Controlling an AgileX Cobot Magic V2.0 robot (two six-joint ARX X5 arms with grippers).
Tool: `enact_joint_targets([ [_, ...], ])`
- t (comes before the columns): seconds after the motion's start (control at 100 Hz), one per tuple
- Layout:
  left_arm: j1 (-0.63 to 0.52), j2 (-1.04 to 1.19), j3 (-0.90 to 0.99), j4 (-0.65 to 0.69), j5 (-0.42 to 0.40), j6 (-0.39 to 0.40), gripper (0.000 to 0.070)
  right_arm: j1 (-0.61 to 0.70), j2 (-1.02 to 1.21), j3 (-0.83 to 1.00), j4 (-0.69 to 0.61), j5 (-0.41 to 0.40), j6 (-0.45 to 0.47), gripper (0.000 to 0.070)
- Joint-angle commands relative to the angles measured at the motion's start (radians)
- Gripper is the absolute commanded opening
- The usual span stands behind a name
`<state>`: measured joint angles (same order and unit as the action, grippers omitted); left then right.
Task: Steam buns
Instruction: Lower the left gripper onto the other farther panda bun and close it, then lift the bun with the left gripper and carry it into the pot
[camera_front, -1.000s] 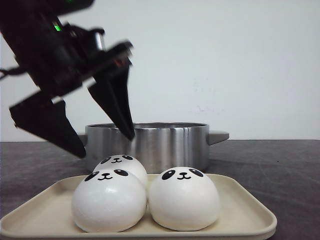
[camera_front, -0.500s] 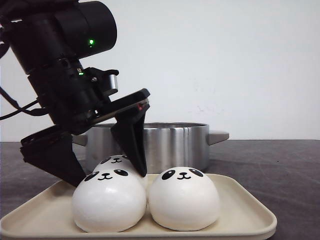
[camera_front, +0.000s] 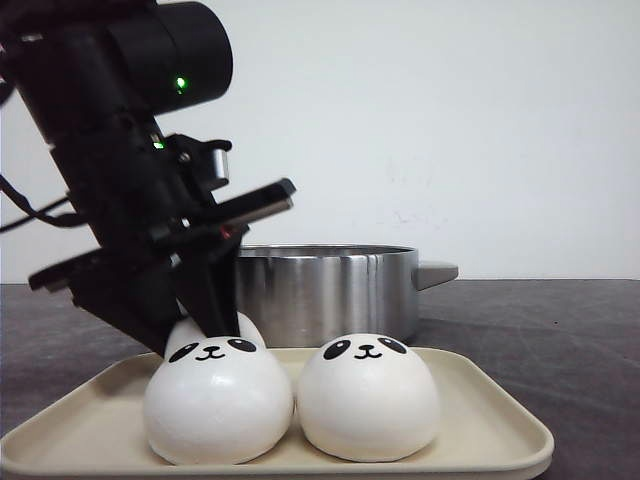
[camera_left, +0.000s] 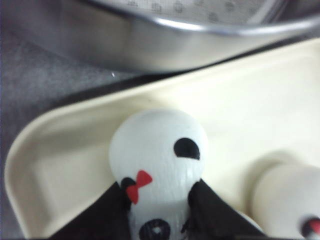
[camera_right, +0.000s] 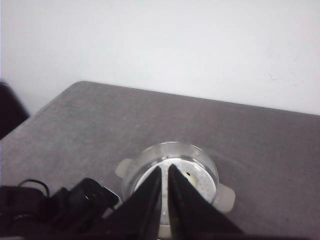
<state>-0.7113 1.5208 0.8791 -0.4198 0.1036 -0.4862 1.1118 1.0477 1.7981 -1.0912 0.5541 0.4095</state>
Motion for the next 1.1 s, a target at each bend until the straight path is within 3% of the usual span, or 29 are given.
enact_joint_targets([
  [0.0, -0.023, -0.066, 0.031, 0.008, 0.005, 0.011, 0.001, 0.012, 0.008, 0.018, 0.005, 0.005, 0.011, 0.0012],
  [0.19, -0.045, -0.288, 0.089, 0.031, -0.016, 0.028, 0.001, 0.012, 0.009, 0.018, 0.005, 0.006, 0.01, 0.0012],
  [0.28, -0.042, -0.351, 0.142, 0.043, -0.082, 0.034, 0.001, 0.012, 0.009, 0.018, 0.005, 0.013, 0.01, 0.0012],
  [0.42, -0.012, -0.363, 0.255, 0.04, -0.15, 0.121, 0.001, 0.012, 0.01, 0.018, 0.005, 0.023, 0.01, 0.0012],
  [0.7, 0.093, -0.151, 0.447, 0.04, -0.164, 0.192, 0.001, 0.012, 0.01, 0.018, 0.005, 0.031, -0.001, 0.0012],
  [1.09, 0.171, 0.211, 0.494, -0.006, -0.164, 0.19, 0.001, 0.012, 0.01, 0.018, 0.005, 0.042, 0.002, 0.0012],
])
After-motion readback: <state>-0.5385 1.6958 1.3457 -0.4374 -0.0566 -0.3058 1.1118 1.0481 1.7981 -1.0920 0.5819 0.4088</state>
